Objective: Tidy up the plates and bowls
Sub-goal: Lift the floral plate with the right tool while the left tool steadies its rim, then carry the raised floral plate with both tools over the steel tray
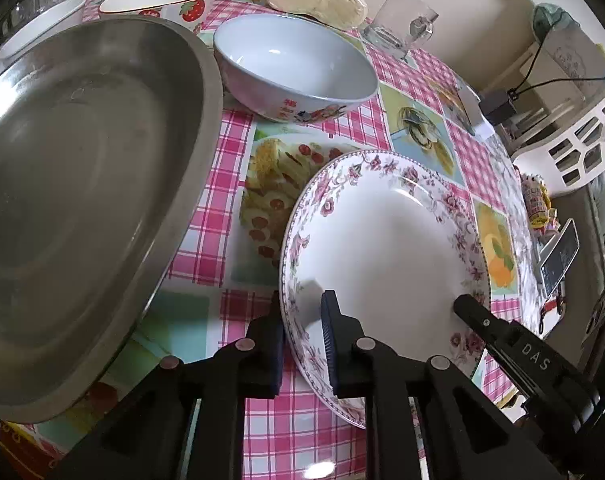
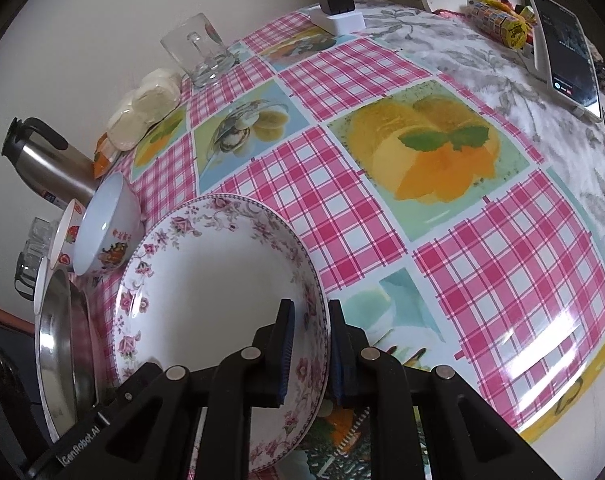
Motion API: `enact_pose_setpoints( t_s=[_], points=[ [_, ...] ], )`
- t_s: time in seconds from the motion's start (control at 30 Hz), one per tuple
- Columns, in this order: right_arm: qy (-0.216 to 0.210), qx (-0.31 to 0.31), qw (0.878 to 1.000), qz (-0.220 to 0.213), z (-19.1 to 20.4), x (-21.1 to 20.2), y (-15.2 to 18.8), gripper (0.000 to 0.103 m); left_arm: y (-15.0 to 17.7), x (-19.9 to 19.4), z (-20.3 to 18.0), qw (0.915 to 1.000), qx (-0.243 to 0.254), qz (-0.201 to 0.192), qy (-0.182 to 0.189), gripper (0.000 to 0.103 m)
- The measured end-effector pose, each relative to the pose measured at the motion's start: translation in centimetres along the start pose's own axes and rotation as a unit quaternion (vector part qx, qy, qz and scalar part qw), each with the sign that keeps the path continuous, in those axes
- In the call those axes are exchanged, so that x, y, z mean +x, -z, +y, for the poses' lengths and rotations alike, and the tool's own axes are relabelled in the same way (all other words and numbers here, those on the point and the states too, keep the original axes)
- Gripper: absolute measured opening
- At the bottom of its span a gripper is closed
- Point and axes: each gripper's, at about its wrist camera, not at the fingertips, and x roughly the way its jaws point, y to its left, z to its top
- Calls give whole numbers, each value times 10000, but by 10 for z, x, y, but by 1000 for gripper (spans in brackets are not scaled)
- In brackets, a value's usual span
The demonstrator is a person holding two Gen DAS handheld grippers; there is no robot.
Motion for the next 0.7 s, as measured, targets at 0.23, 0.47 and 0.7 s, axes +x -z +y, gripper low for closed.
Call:
enact_pose_setpoints(
  t_s=[0.23,0.47,0.7],
  points=[
    [-13,-52,9997,-246,-3,-16,-2,12,-1,-7,-8,9998,123,-96,133,14],
    [31,-99,9992,-383,-2,-27,-4,12,-4,-10,-11,9995,151,-72,267,15],
    [-14,-112,9981,-603,-3,-40,-3,12,-7,-17,-17,9989,235,-134,378,15]
  ],
)
